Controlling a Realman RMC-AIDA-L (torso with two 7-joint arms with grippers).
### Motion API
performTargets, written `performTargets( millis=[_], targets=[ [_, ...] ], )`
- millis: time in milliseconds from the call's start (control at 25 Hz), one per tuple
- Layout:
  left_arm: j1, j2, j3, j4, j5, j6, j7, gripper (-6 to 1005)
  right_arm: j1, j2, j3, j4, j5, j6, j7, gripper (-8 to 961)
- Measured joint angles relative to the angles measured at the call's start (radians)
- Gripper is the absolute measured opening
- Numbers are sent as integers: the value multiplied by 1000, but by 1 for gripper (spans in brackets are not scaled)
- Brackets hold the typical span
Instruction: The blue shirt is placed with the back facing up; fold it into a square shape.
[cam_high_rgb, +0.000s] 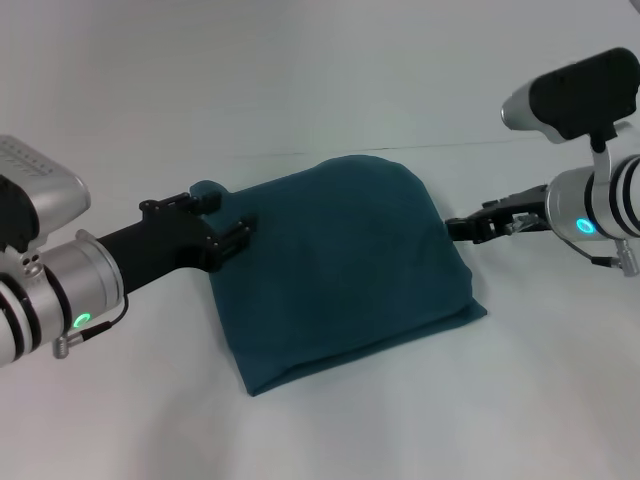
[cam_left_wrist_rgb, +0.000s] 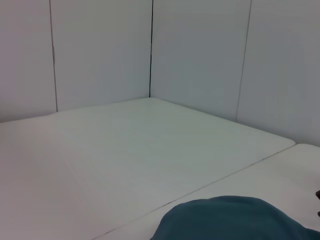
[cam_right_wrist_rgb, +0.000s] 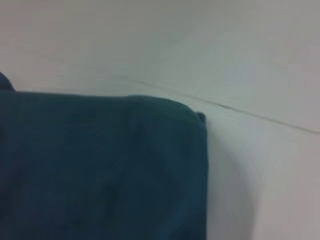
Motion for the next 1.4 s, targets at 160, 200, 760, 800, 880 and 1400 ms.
performTargets(
  millis=[160, 200, 760, 800, 880, 1400],
  targets=[
    [-1, 0, 1, -2, 0, 0, 0, 540, 13, 0, -23, -43, -114, -76, 124, 598],
    [-2, 0, 1, -3, 0, 0, 0, 540, 18, 1, -25, -46, -131, -96, 144, 598],
    [-6, 0, 6, -24, 0, -8, 11, 540, -18, -1, -67, -73, -69, -136, 154, 592],
    [-6, 0, 6, -25, 0, -8, 12, 540, -30, -1, -67, -94, -63, -135, 153, 593],
    [-6, 0, 6, -26, 0, -8, 12, 540, -58, 0, -67, -149, -60, -134, 153, 593],
    [-8, 0, 7, -35, 0, -9, 15, 540, -85, 1, -70, -173, -47, -158, 156, 585]
  ],
)
